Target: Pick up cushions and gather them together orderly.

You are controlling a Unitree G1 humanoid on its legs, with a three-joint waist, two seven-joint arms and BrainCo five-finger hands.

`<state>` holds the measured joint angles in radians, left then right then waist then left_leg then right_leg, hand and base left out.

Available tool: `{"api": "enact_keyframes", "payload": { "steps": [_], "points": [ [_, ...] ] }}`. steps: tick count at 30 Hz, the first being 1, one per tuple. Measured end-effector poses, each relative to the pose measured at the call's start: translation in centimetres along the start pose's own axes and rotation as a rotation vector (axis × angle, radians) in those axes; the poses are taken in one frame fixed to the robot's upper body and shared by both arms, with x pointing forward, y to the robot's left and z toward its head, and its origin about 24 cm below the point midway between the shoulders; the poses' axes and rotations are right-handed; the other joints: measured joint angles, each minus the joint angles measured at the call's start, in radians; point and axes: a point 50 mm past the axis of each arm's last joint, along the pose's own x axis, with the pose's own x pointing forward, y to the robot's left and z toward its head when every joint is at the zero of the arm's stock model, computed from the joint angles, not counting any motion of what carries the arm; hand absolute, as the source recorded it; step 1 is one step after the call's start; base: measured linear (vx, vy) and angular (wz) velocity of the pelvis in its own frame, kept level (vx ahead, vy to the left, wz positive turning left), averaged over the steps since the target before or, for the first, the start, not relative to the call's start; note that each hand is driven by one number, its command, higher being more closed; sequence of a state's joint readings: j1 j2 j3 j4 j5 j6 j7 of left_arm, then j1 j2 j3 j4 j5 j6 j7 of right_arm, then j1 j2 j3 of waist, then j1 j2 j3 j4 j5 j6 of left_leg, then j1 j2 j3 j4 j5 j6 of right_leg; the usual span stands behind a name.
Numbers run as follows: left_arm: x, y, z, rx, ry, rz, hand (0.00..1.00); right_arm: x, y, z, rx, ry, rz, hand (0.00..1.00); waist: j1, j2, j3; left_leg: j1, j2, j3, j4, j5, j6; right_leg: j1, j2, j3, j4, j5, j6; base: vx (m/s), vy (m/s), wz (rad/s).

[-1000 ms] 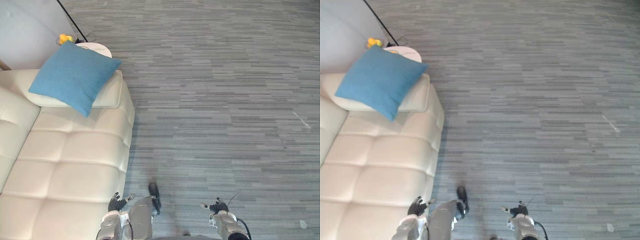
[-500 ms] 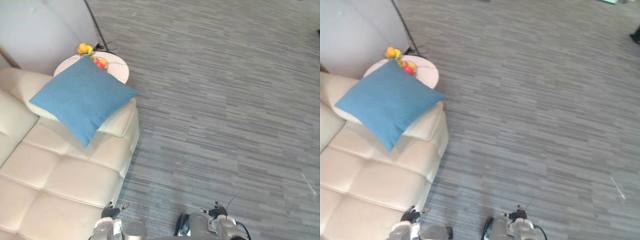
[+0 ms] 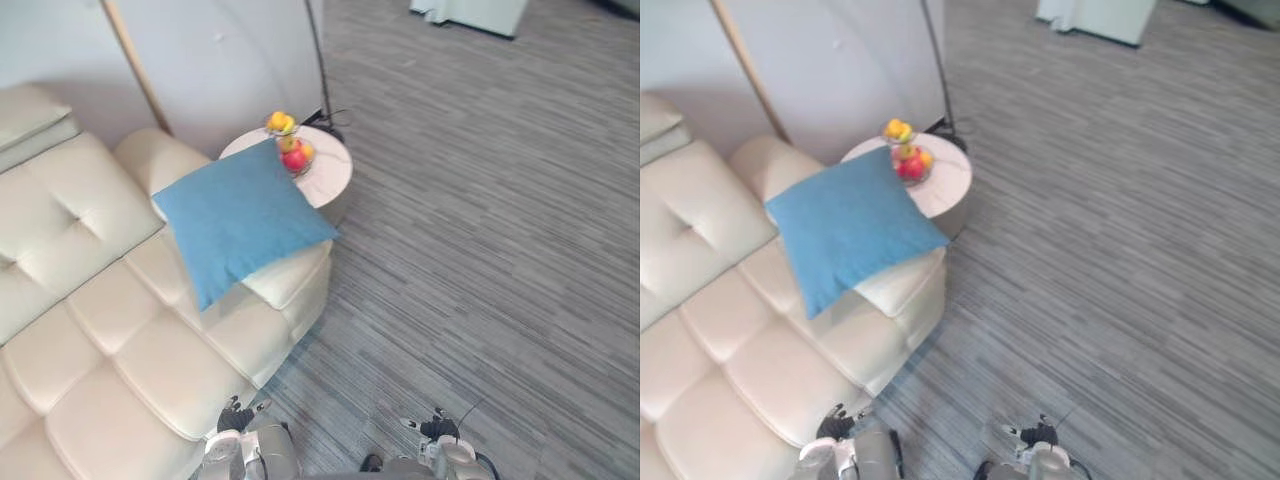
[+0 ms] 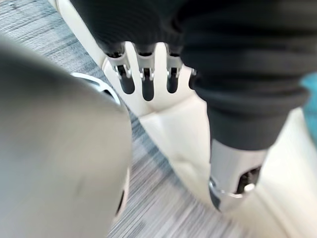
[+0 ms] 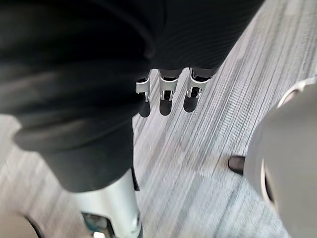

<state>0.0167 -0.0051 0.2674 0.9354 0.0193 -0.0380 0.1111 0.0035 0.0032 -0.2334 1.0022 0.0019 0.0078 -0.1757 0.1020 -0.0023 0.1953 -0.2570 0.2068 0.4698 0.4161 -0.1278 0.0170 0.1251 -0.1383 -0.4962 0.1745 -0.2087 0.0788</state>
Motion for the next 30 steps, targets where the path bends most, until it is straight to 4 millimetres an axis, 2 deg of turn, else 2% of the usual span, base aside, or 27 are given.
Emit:
{"api": "enact_keyframes", "payload": {
  "steps": [1, 4, 6, 8, 9, 11, 13, 15, 16, 17, 18, 19, 20, 22, 26, 27, 30],
  "points": [
    [0.1, 0.4, 0.0, 0.012, 0.000, 0.006, 0.00, -0.1, 0.6, 0.1, 0.003, -0.004, 0.016, 0.00, 0.006, -0.020, -0.007, 0.015, -0.027, 0.010, -0.029, -0.005, 0.012, 0.006, -0.010, 0.011, -0.029, 0.026, 0.006, 0.39, 0.109, 0.08],
    [0.2, 1.0, -0.1, 0.032, 0.014, 0.013, 0.00, -0.1, 1.2, 0.2, 0.006, 0.000, 0.035, 0.00, 0.008, -0.048, -0.017, 0.052, -0.066, 0.015, -0.042, -0.019, 0.033, 0.022, -0.050, 0.030, 0.007, 0.070, 0.014, 0.41, 0.161, 0.19],
    [0.2, 1.3, -0.7, 0.039, 0.038, 0.019, 0.00, -0.1, 1.2, -0.3, -0.012, 0.016, 0.037, 0.00, 0.008, -0.047, -0.017, 0.140, -0.095, 0.009, -0.105, -0.019, 0.033, 0.009, -0.090, 0.046, 0.160, 0.106, 0.025, 0.31, 0.151, 0.16],
    [0.1, 1.5, -0.9, 0.058, 0.050, 0.016, 0.00, -0.2, 1.1, -0.6, -0.035, 0.022, 0.042, 0.00, -0.001, -0.046, -0.017, 0.244, -0.120, -0.034, -0.191, -0.026, 0.030, -0.067, -0.143, 0.083, 0.442, 0.136, 0.007, 0.28, 0.080, 0.48],
    [0.1, 1.5, -1.0, 0.073, 0.055, 0.010, 0.00, -0.1, 1.2, -0.5, -0.040, 0.017, 0.046, 0.00, -0.012, -0.040, -0.014, 0.265, -0.122, -0.058, -0.212, -0.033, 0.030, -0.094, -0.142, 0.098, 0.514, 0.098, 0.005, 0.21, -0.016, 0.72],
    [0.1, 1.7, -1.3, 0.092, 0.066, 0.012, 0.00, -0.1, 1.1, -0.4, -0.049, 0.016, 0.046, 0.00, -0.016, -0.050, -0.019, 0.315, -0.126, -0.110, -0.244, -0.033, 0.029, -0.176, -0.119, 0.128, 0.596, 0.005, -0.011, 0.22, -0.069, 0.76],
    [0.1, 1.5, -1.3, 0.091, 0.065, 0.008, 0.00, 0.0, 0.8, -0.1, -0.051, 0.003, 0.039, 0.00, -0.022, -0.044, -0.017, 0.341, -0.120, -0.154, -0.261, -0.041, 0.016, -0.246, -0.074, 0.174, 0.522, -0.040, -0.023, 0.20, -0.136, 0.68],
    [0.0, 1.4, -1.5, 0.088, 0.069, 0.005, 0.00, 0.1, 0.5, 0.1, -0.054, -0.006, 0.033, 0.00, -0.036, -0.041, -0.017, 0.340, -0.108, -0.207, -0.258, -0.054, -0.010, -0.290, -0.003, 0.285, 0.345, -0.027, -0.020, 0.13, -0.173, 0.82],
    [0.1, 1.4, -1.5, 0.092, 0.072, 0.006, 0.00, 0.1, 0.4, 0.0, -0.055, -0.003, 0.029, 0.00, -0.042, -0.043, -0.018, 0.344, -0.110, -0.236, -0.256, -0.062, -0.030, -0.298, 0.020, 0.340, 0.242, 0.013, -0.015, 0.14, -0.216, 0.94],
    [0.1, 1.6, -1.5, 0.094, 0.074, 0.009, 0.00, 0.0, 0.2, -0.4, -0.056, 0.008, 0.024, 0.00, -0.043, -0.053, -0.023, 0.347, -0.121, -0.262, -0.251, -0.071, -0.049, -0.298, 0.020, 0.379, 0.159, 0.096, -0.019, 0.16, -0.240, 0.89],
    [0.1, 1.8, -1.5, 0.098, 0.073, 0.015, 0.00, -0.1, 0.2, -0.9, -0.055, 0.024, 0.024, 0.00, -0.043, -0.074, -0.033, 0.346, -0.140, -0.282, -0.243, -0.082, -0.067, -0.296, 0.007, 0.399, 0.121, 0.181, -0.023, 0.24, -0.297, 0.72],
    [0.0, 1.3, -1.6, 0.084, 0.077, 0.012, 0.00, -0.1, -0.2, -1.0, -0.059, 0.026, 0.016, 0.00, -0.037, -0.053, -0.036, 0.348, -0.123, -0.302, -0.220, -0.093, -0.087, -0.282, 0.010, 0.371, 0.134, 0.139, -0.033, 0.26, -0.283, 0.53],
    [-0.1, 1.0, -1.9, 0.076, 0.085, 0.004, 0.00, 0.0, -0.5, -1.0, -0.057, 0.026, 0.007, 0.00, -0.037, -0.039, -0.044, 0.342, -0.106, -0.302, -0.217, -0.096, -0.091, -0.273, 0.021, 0.354, 0.118, 0.131, -0.036, 0.30, -0.299, 0.38],
    [-0.3, 0.0, -2.4, 0.043, 0.097, -0.009, 0.00, 0.2, -1.2, -0.4, -0.063, 0.011, -0.011, 0.00, -0.038, 0.013, -0.051, 0.344, -0.058, -0.322, -0.236, -0.099, -0.113, -0.241, 0.067, 0.310, 0.061, 0.128, -0.046, 0.23, -0.213, 0.28],
    [-0.3, 0.0, -2.4, 0.014, 0.100, -0.002, 0.00, 0.0, -0.9, -0.4, -0.051, 0.001, -0.005, 0.00, -0.040, 0.019, -0.056, 0.386, -0.018, -0.343, -0.283, -0.082, -0.140, -0.173, 0.107, 0.262, 0.008, 0.125, -0.060, 0.17, -0.114, 0.30],
    [-0.3, 0.1, -2.3, 0.012, 0.097, 0.004, 0.00, 0.0, -0.7, -0.3, -0.048, -0.002, -0.001, 0.00, -0.040, 0.011, -0.058, 0.393, -0.018, -0.343, -0.294, -0.073, -0.150, -0.159, 0.108, 0.250, -0.006, 0.125, -0.060, 0.09, -0.018, 0.26],
    [-0.2, 0.2, -1.8, -0.010, 0.075, 0.021, 0.00, 0.0, -0.5, 0.3, -0.042, -0.024, 0.002, 0.00, -0.040, -0.009, -0.068, 0.397, -0.030, -0.350, -0.304, -0.071, -0.150, -0.130, 0.096, 0.229, -0.039, 0.128, -0.057, 0.07, 0.043, 0.24]
  ]
}}
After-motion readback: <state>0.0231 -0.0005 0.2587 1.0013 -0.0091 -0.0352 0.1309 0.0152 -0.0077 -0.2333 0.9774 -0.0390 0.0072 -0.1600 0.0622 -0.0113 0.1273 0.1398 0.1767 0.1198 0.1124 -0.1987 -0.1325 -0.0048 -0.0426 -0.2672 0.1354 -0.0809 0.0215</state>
